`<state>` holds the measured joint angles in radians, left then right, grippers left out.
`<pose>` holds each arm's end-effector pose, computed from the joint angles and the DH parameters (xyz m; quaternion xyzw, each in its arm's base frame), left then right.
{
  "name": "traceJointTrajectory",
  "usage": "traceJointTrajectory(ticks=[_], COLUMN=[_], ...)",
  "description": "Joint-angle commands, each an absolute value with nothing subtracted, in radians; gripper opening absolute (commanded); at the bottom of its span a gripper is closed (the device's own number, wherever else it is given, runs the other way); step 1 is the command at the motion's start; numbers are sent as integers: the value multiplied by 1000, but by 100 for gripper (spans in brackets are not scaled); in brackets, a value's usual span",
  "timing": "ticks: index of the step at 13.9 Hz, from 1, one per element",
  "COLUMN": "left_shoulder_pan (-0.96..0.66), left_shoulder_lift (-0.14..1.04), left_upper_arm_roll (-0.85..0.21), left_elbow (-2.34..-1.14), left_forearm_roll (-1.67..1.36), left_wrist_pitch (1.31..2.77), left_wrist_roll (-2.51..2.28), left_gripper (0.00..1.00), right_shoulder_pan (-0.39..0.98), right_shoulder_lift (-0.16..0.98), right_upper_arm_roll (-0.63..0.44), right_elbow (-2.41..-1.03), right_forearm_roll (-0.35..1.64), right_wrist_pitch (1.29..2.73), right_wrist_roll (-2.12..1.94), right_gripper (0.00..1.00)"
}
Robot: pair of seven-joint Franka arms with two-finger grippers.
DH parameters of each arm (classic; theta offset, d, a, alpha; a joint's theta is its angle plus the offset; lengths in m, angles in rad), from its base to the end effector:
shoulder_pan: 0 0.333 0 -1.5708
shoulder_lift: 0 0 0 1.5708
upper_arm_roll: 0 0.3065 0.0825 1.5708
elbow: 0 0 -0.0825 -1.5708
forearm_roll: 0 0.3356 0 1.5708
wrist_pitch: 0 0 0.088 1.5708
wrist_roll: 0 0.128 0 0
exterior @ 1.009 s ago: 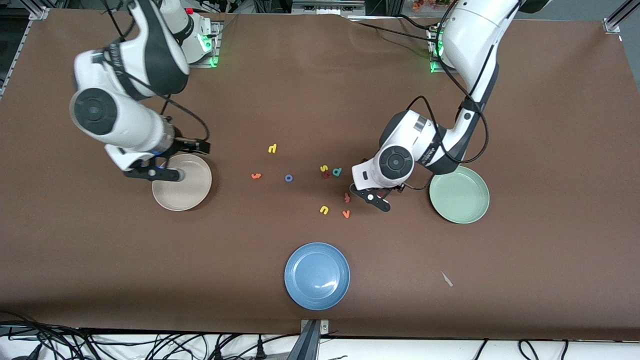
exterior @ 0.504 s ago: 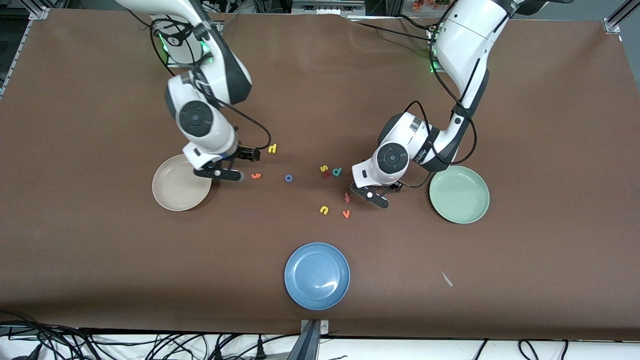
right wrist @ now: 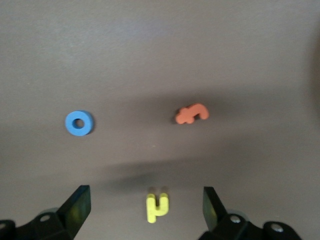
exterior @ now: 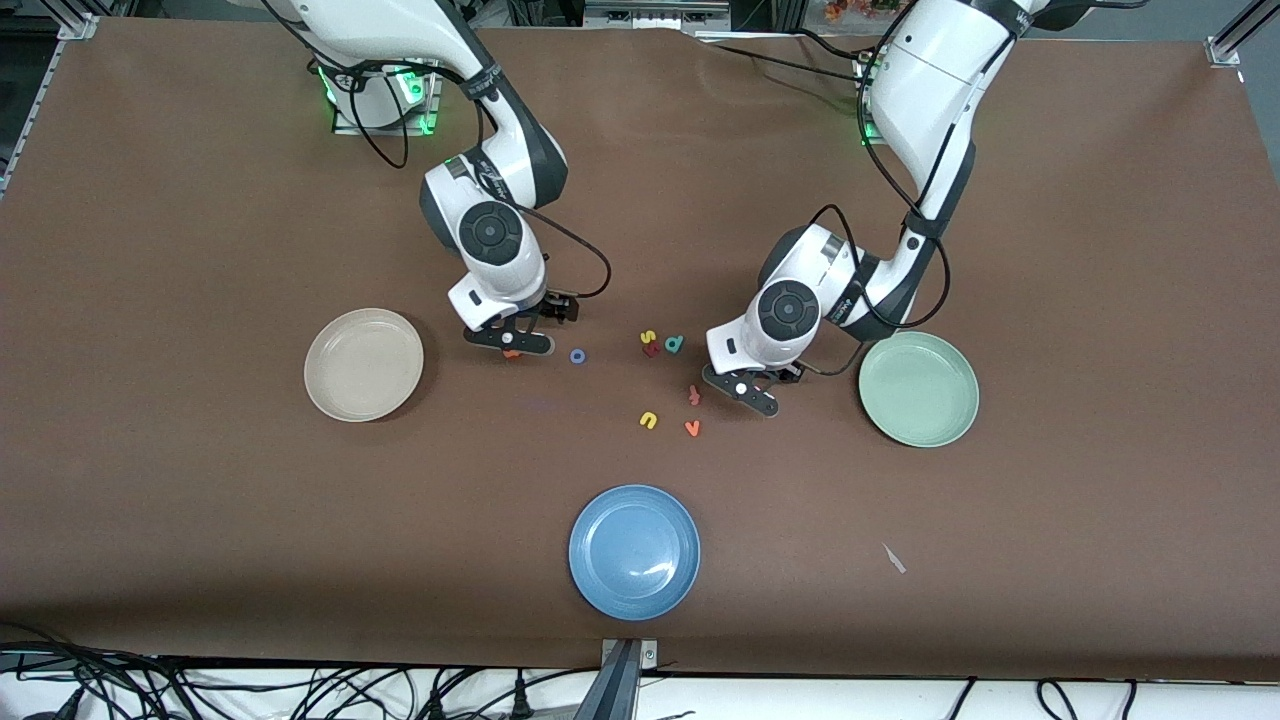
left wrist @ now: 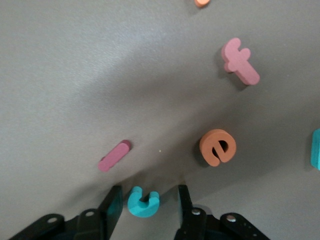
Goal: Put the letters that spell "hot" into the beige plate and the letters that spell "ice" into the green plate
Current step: 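Carry the cyan c to the green plate while the right gripper grasps yellow u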
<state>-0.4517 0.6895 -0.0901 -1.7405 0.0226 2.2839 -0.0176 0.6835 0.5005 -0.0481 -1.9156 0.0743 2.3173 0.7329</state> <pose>0.5242 -0.3102 0.1787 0.9632 -0.2582 -0.0746 0.0007 0.4638 0.3465 0.2302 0.9960 -0.0728 -0.0469 0.0198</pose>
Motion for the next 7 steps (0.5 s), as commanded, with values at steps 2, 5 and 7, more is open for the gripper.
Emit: traceJointTrajectory(ticks=[2, 5, 7], left_shoulder_pan=[-451, -451, -449], left_shoulder_lift=[664, 658, 650], left_upper_arm_roll=[-87, -87, -87], left_elbow=[-1766, -1769, -1764], left_forearm_roll=[44, 44, 44], left_wrist_pitch=[2293, 2290, 2272], left_wrist_roll=[-34, -37, -35], left_gripper=[38, 16, 5], right_shoulder_pan=[684, 683, 683], right_shoulder_lift=[502, 456, 431], right_upper_arm_roll=[-26, -22, -20], right_elbow=[-1985, -2113, -2144], right_forearm_roll=[91, 91, 98], right_wrist_pitch=[2436, 2558, 2566], right_wrist_roll=[772, 759, 746], right_gripper=[99, 99, 99])
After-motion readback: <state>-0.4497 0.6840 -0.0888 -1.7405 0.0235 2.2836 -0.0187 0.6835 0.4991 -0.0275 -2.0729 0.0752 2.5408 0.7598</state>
